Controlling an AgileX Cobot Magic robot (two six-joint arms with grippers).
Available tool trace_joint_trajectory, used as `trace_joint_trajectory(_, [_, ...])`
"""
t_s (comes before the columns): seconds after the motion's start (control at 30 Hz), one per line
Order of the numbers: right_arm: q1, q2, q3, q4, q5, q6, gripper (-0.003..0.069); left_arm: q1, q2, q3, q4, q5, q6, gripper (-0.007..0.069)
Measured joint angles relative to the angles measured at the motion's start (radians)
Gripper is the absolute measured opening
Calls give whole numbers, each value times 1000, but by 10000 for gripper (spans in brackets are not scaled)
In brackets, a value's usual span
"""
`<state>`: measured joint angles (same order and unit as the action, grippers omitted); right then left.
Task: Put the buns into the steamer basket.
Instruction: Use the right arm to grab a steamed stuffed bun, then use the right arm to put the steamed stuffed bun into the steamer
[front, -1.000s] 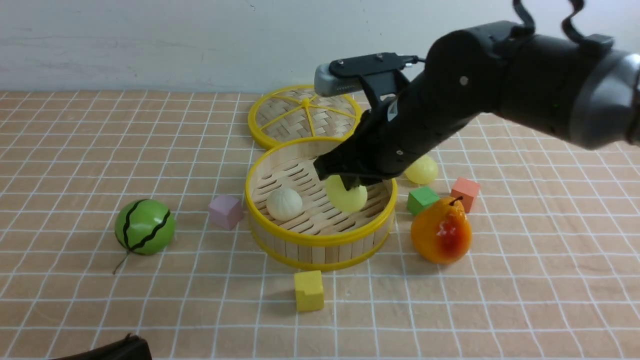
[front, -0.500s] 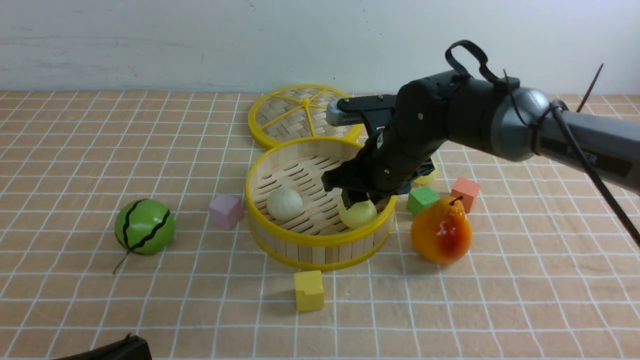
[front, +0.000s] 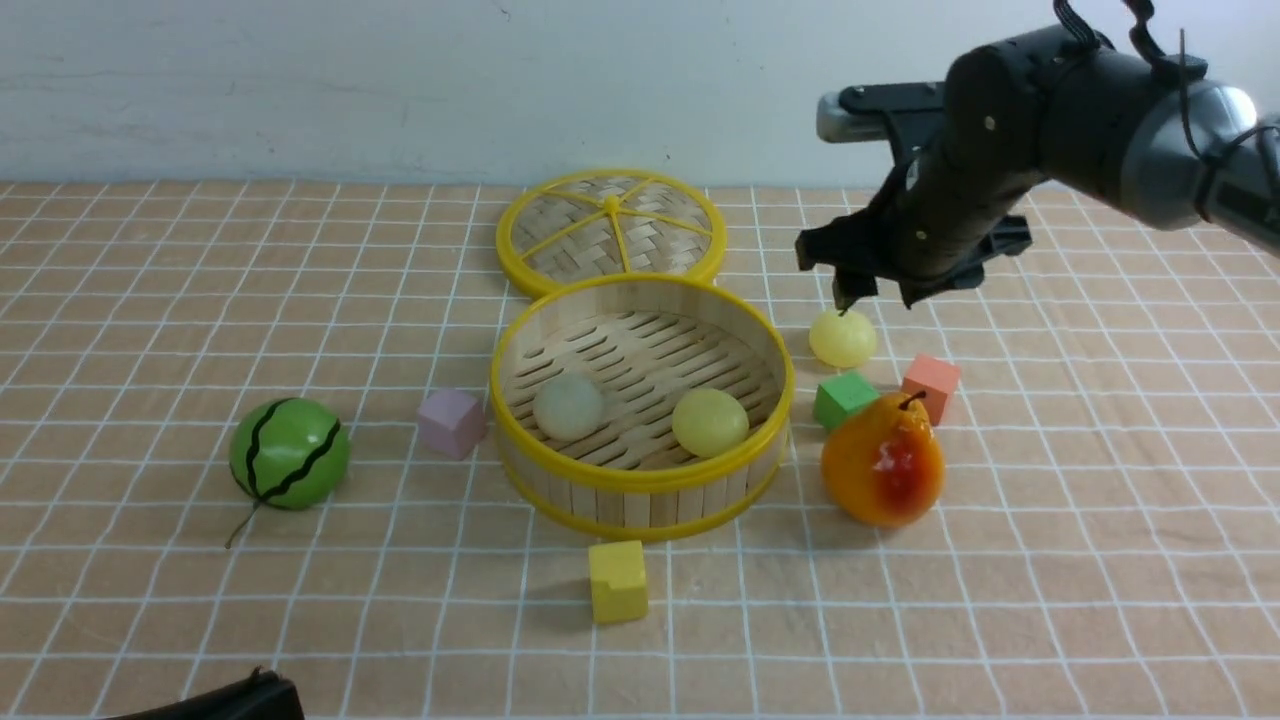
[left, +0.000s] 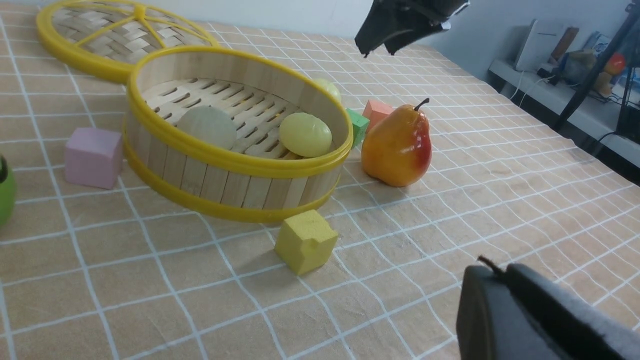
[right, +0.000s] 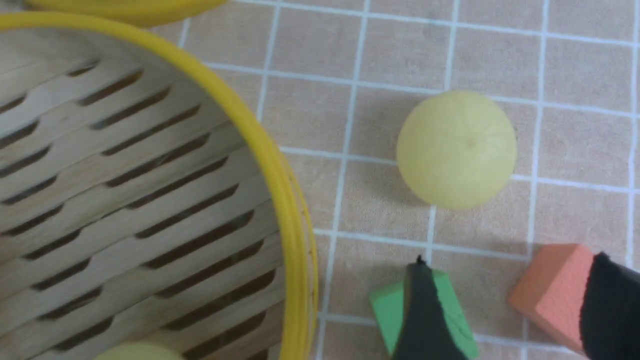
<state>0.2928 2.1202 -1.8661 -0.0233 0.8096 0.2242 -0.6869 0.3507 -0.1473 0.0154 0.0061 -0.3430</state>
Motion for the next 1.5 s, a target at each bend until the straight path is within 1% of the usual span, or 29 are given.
trace_joint_trajectory(0.1, [-26, 48, 0, 49, -60, -7, 363, 0, 0, 0, 0, 0, 0, 34])
trace_joint_trajectory(0.17, [-33, 66, 0, 56, -85, -7, 357, 0, 0, 0, 0, 0, 0, 36])
trace_joint_trajectory(0.53, [-44, 126, 0, 58, -248, -7, 353, 0, 0, 0, 0, 1, 0, 41])
trace_joint_trajectory(0.77, [-44, 162, 0, 40, -288, -7, 353, 0, 0, 0, 0, 3, 0, 48])
trace_joint_trajectory(0.87, [-44, 176, 0, 39, -298, -7, 337, 0, 0, 0, 0, 4, 0, 53])
trace_joint_trajectory(0.93, [-44, 179, 0, 37, -301, -7, 307, 0, 0, 0, 0, 4, 0, 56])
trace_joint_trajectory(0.97, [-44, 180, -1, 37, -302, -7, 303, 0, 0, 0, 0, 4, 0, 57])
trace_joint_trajectory(1.17, [-44, 189, -1, 37, -332, -7, 153, 0, 0, 0, 0, 4, 0, 57])
trace_joint_trajectory(1.2, [-44, 189, -1, 37, -335, -7, 133, 0, 0, 0, 0, 4, 0, 57])
trace_joint_trajectory(1.23, [-44, 189, -1, 37, -335, -7, 127, 0, 0, 0, 0, 4, 0, 57])
trace_joint_trajectory(1.27, [-44, 189, -1, 37, -341, -7, 100, 0, 0, 0, 0, 4, 0, 57])
trace_joint_trajectory(1.3, [-44, 189, -1, 37, -345, -7, 52, 0, 0, 0, 0, 4, 0, 57])
trace_joint_trajectory(1.33, [-44, 189, -1, 37, -346, -7, 25, 0, 0, 0, 0, 4, 0, 57])
trace_joint_trajectory(1.4, [-44, 187, -1, 37, -346, -8, 6, 0, 0, 0, 0, 4, 0, 57])
trace_joint_trajectory(1.5, [-44, 174, -1, 36, -325, -21, 3, 0, 0, 0, 0, 5, 0, 57])
